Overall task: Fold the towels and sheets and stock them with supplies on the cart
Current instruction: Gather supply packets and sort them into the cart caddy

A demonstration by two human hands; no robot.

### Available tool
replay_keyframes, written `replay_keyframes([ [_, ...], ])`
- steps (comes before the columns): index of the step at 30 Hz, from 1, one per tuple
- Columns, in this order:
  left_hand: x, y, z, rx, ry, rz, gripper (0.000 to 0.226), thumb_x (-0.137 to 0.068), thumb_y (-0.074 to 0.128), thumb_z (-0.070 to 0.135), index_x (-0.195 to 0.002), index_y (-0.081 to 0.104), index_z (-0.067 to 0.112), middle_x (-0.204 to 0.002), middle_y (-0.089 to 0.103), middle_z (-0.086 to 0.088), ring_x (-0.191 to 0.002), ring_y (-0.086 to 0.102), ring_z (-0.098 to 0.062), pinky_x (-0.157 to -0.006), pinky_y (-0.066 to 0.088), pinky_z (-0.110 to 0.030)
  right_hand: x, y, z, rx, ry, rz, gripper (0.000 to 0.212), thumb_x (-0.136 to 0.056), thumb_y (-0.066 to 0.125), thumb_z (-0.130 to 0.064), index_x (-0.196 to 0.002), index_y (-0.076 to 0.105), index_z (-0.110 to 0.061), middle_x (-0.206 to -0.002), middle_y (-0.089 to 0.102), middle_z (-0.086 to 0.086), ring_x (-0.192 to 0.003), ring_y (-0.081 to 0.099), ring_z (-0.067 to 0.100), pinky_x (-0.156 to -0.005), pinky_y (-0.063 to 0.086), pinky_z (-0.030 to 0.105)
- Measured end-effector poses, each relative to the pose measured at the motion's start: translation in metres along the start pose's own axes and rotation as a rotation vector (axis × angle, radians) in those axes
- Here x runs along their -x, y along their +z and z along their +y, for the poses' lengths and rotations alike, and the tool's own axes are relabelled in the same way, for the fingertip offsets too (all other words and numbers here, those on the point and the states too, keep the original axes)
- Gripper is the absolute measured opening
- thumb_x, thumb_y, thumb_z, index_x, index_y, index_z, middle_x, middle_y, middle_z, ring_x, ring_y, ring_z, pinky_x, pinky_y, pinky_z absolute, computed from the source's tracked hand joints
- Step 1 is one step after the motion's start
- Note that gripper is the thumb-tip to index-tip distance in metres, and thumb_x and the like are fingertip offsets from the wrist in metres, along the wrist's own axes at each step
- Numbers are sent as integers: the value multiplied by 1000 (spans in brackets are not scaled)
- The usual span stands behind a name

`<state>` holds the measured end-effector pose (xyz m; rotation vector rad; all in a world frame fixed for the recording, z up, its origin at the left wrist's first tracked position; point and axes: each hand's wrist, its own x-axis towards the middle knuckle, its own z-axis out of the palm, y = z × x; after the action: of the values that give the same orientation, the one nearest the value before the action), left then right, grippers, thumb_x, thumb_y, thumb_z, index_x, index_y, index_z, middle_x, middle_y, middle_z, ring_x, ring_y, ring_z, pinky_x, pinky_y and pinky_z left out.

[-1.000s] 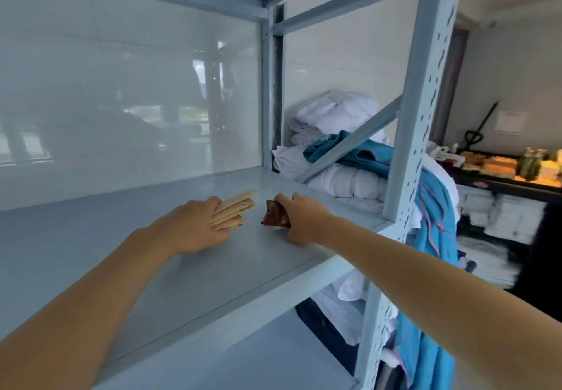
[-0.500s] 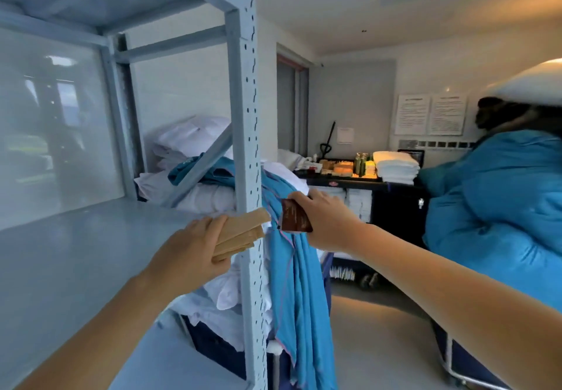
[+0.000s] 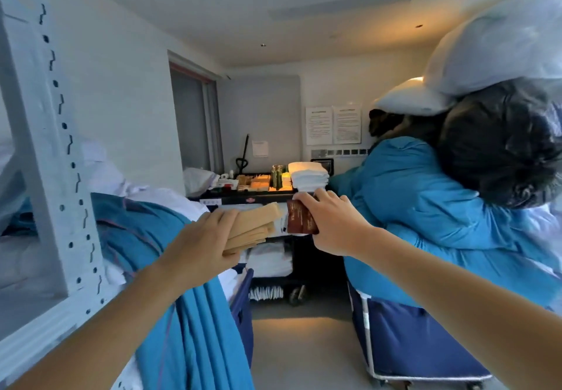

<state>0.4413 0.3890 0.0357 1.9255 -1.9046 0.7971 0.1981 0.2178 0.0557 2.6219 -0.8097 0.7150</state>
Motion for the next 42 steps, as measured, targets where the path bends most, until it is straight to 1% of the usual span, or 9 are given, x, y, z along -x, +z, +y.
replay_keyframes([
  [4, -69, 41, 15, 17, 19, 17, 74, -88, 61, 48, -151, 29, 27, -129, 52, 5, -107, 53, -19, -86, 50, -36, -15, 18, 69, 9, 33, 9, 79, -79, 66, -31, -146, 25, -37, -119, 46, 3, -107, 49, 27, -86, 42, 42],
  [9, -134, 87, 28, 37, 22, 21, 73, -86, 62, 50, -148, 29, 29, -121, 52, 6, -99, 52, -16, -79, 51, -35, -37, 45, 137, 36, 44, 11, 78, -79, 66, -31, -145, 25, -37, -114, 45, 1, -103, 48, 25, -81, 37, 39],
  [12, -159, 106, 30, 31, 30, 18, 75, -85, 64, 52, -147, 29, 29, -119, 52, 7, -95, 52, -15, -73, 46, -31, -48, 60, 161, 31, 52, 5, 79, -78, 65, -31, -146, 25, -36, -113, 44, 0, -102, 48, 25, -80, 38, 39],
  [19, -225, 163, 3, 27, 31, 10, 77, -84, 61, 56, -149, 29, 29, -118, 52, 8, -96, 52, -14, -72, 51, -33, -95, 113, 206, 25, 60, 7, 77, -77, 62, -30, -146, 26, -36, -107, 37, -3, -98, 47, 25, -78, 36, 38],
  [23, -262, 207, -23, 24, 36, 4, 77, -85, 61, 56, -149, 27, 30, -119, 50, 10, -97, 50, -12, -69, 44, -28, -132, 147, 228, 32, 69, -5, 77, -76, 61, -30, -145, 27, -36, -110, 41, -1, -98, 48, 25, -80, 42, 40],
  [26, -294, 241, -50, 29, 44, -5, 77, -86, 61, 55, -151, 26, 30, -122, 49, 11, -99, 49, -11, -72, 47, -28, -170, 174, 245, 52, 76, -12, 77, -76, 60, -31, -146, 27, -36, -112, 43, 0, -99, 48, 25, -81, 42, 41],
  [34, -384, 326, -146, 87, 14, -21, 76, -90, 59, 52, -152, 23, 29, -126, 46, 10, -105, 46, -12, -78, 43, -29, -299, 254, 279, 51, 79, -34, 75, -80, 60, -32, -146, 25, -36, -110, 39, -3, -102, 47, 24, -79, 33, 38],
  [38, -424, 360, -196, 89, 10, -29, 76, -88, 59, 54, -150, 22, 31, -131, 47, 9, -109, 48, -14, -81, 48, -33, -360, 289, 287, 26, 88, -34, 74, -79, 59, -33, -144, 25, -37, -105, 33, -6, -102, 47, 24, -79, 31, 37],
  [42, -455, 396, -232, 111, 9, -32, 76, -86, 61, 55, -149, 26, 32, -134, 48, 9, -109, 50, -14, -78, 48, -33, -404, 323, 295, 6, 87, -41, 74, -80, 62, -33, -143, 25, -39, -114, 44, -2, -104, 48, 24, -81, 35, 39],
])
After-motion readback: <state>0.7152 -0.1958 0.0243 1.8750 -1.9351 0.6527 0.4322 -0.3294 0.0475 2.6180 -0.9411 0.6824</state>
